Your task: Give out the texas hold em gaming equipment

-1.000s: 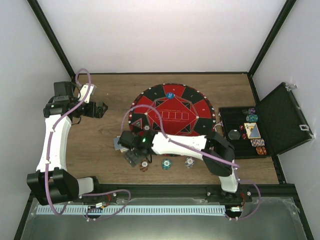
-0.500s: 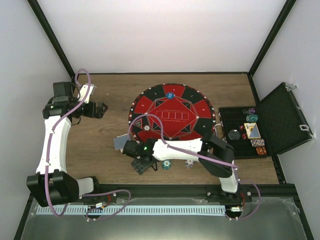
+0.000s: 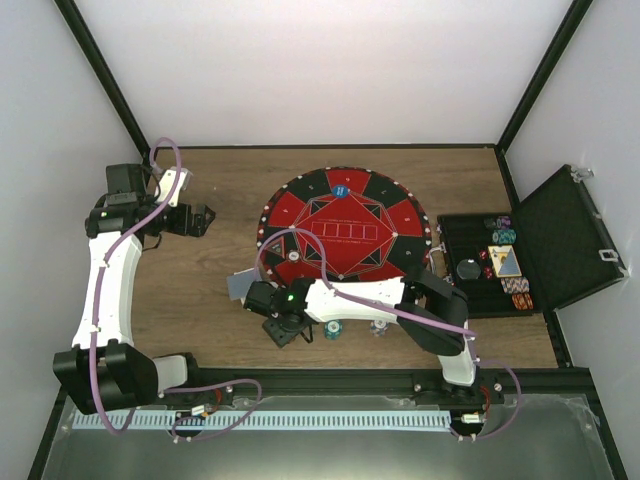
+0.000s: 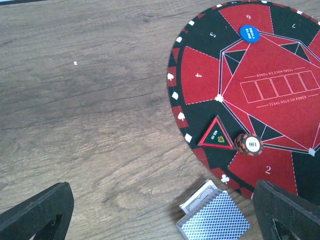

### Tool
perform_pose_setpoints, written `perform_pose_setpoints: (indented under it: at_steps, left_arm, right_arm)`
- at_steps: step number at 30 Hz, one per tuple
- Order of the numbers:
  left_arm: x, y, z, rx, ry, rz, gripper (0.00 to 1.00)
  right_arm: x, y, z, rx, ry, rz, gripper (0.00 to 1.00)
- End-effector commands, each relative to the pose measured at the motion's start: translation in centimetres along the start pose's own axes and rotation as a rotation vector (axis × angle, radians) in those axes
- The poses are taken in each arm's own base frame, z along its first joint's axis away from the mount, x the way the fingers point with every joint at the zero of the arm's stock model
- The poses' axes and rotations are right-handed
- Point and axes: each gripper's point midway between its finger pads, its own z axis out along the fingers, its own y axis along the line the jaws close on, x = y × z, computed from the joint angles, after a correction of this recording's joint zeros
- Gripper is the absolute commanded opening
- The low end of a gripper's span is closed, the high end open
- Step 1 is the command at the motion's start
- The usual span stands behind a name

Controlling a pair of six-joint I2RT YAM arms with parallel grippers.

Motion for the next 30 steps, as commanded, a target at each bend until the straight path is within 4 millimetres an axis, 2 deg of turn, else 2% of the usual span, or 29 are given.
perform_pose_setpoints:
  at_steps: [1, 5, 13, 20, 30]
  left_arm:
    - [-0.84, -0.18, -1.02, -0.005, -0.031, 0.015, 1.00]
    - [-0.88, -0.15, -0.98, -0.006, -0.032, 0.015, 1.00]
    - [-0.87, -0.16, -1.01, -0.006, -0.032, 0.016, 1.00]
    - [-0.87, -0.19, -1.00, -0.005, -0.032, 0.016, 1.00]
    - [-1.00, -0.21, -1.16, -0.007, -0.037, 0.016, 1.00]
  right_arm:
    - [0.18, 0.21, 0.09, 0.002, -0.003, 0.005, 0.60]
    - [0.20, 0.26, 0.27, -0.004, -0.003, 0.007, 0.59]
    - [0.20, 0.27, 0.20, -0.007, -0.005, 0.009, 0.50]
    - [0.12, 0.33, -0.12, -0.010, -0.012, 0.012, 0.39]
    - [-0.27, 0.17, -0.59, -0.003, -0.025, 0.015, 0.15]
